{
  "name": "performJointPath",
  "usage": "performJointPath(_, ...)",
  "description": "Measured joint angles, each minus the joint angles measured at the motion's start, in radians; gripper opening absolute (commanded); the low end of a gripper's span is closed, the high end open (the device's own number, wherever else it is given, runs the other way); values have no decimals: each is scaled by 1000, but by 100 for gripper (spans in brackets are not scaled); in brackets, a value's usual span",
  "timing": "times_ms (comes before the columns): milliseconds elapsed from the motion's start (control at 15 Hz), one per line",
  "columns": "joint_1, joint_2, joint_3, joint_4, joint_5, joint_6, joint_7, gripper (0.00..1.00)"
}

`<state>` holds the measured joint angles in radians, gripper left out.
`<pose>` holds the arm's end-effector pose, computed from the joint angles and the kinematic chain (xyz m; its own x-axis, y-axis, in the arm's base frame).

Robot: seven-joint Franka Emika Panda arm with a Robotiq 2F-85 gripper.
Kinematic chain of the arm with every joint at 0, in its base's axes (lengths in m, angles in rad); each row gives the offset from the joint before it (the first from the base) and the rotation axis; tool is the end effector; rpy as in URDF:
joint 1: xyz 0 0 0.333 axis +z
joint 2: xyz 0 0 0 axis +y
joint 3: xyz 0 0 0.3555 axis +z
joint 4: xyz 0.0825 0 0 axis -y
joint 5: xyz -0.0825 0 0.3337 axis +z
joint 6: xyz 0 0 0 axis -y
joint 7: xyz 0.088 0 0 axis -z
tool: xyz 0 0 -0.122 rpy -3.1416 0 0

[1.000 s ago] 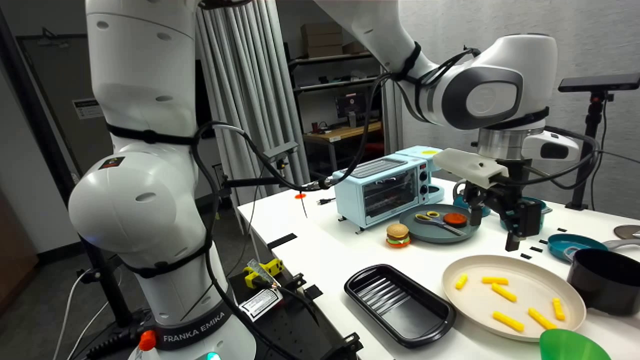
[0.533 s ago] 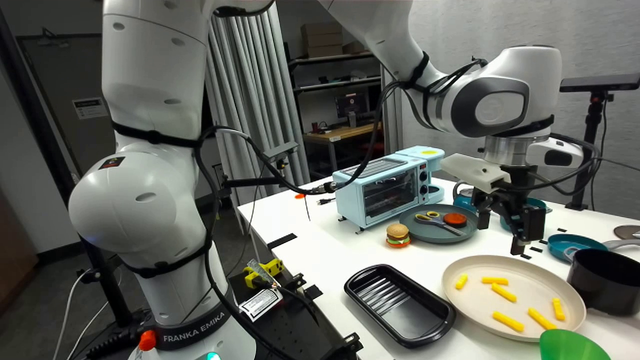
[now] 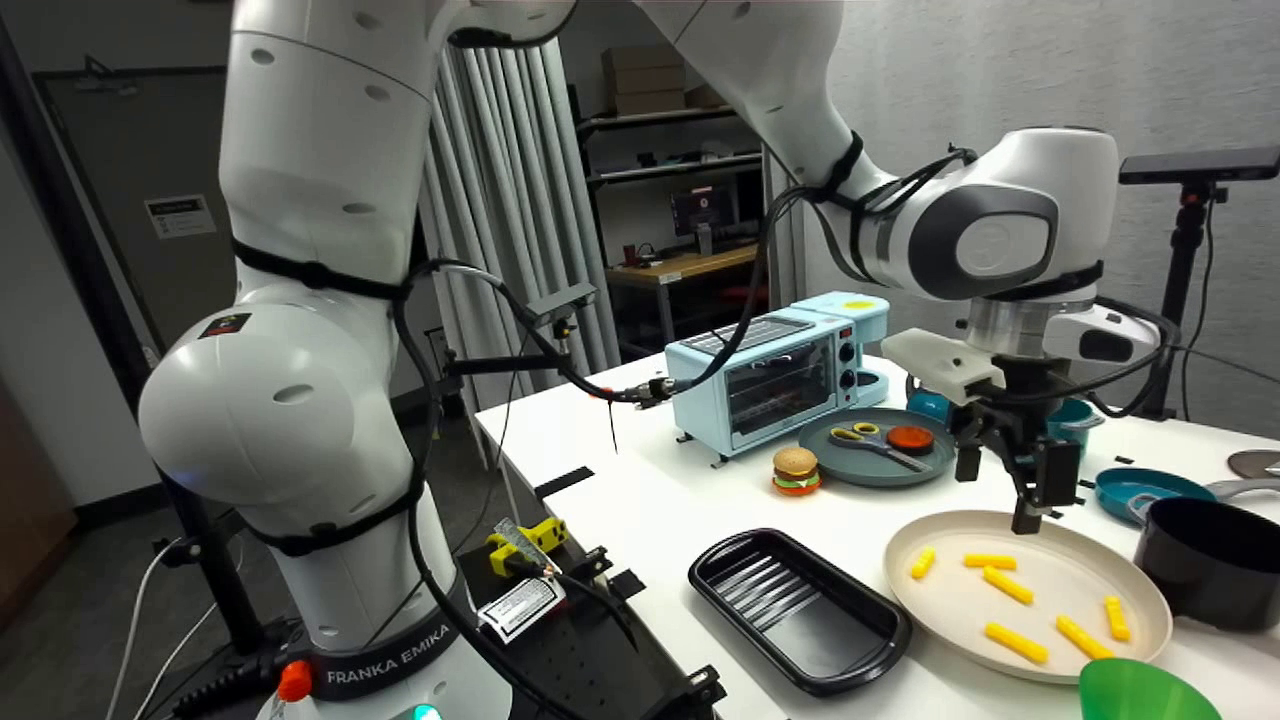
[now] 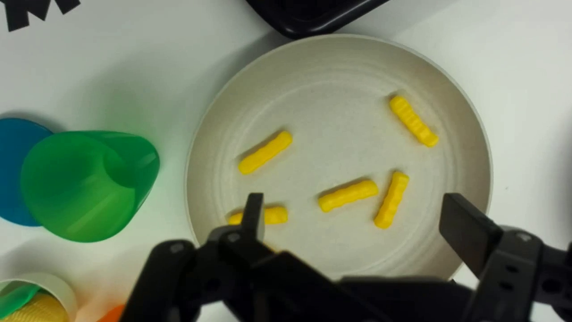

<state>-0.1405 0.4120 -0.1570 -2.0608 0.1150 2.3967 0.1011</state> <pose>0.5453 -0.1602 0.2893 0.8871 -0.4563 -0.0697 -0.4575 -0.8892 -0.0022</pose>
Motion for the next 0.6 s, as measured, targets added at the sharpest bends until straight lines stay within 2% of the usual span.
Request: performJointPath(600,27,191,0,153,-3,0,203,100)
